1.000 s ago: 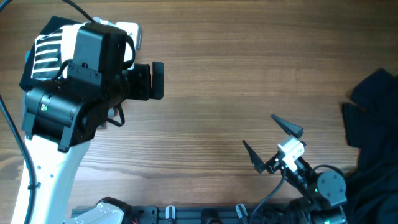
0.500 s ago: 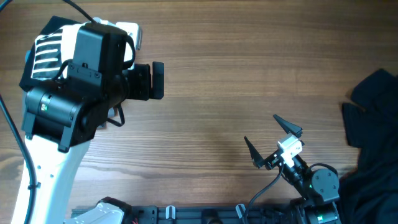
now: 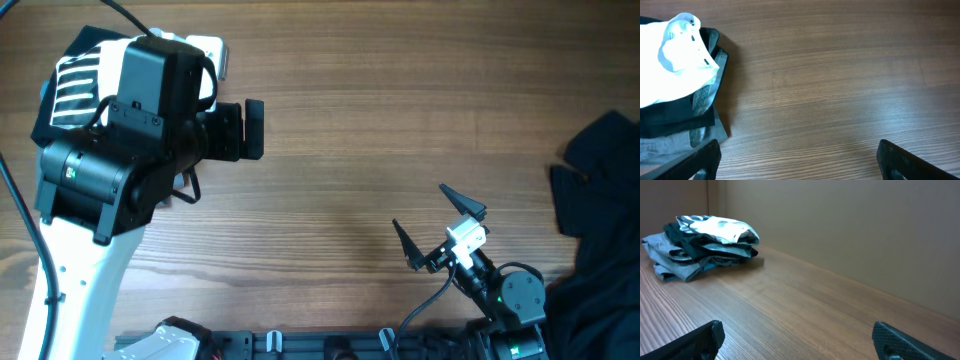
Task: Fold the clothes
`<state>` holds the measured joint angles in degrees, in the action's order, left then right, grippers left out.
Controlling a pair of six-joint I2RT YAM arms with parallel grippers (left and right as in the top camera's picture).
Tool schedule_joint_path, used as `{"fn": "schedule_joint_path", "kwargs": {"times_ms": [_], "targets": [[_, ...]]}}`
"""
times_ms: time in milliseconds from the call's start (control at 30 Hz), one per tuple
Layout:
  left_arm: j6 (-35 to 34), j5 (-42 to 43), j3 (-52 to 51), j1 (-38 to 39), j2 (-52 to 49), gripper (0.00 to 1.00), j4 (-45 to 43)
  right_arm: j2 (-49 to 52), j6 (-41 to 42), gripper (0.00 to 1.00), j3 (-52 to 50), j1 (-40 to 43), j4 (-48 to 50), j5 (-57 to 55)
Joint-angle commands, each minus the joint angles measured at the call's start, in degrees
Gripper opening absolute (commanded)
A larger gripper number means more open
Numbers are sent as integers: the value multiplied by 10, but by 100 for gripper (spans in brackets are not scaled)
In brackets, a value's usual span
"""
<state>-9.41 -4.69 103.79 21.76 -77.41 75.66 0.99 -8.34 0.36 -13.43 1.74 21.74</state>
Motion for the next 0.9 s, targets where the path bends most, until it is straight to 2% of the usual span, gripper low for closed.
{"fn": "schedule_joint_path", "kwargs": {"times_ms": [0,100,167,267,500,633,867], "targets": [[-9,-6,5,1,9,100,10,-7,8,100,-1,2,1,-8],[0,-21,-15,-15,42,100,-50,-7,8,100,-1,2,1,-8],[-8,-13,-56,-34,81,100,-140,-7,8,100,-1,2,1,-8],[-20,11,-178,-67,162,100,-301,-7,8,100,-1,2,1,-8],[-20,18,-491,-123,357,100,-485,-7,9,100,-1,2,1,-8],[-20,19,-637,-147,482,100,-531,-7,9,100,-1,2,1,-8],[-20,18,-787,-172,691,100,-553,-7,8,100,-1,2,1,-8]]}}
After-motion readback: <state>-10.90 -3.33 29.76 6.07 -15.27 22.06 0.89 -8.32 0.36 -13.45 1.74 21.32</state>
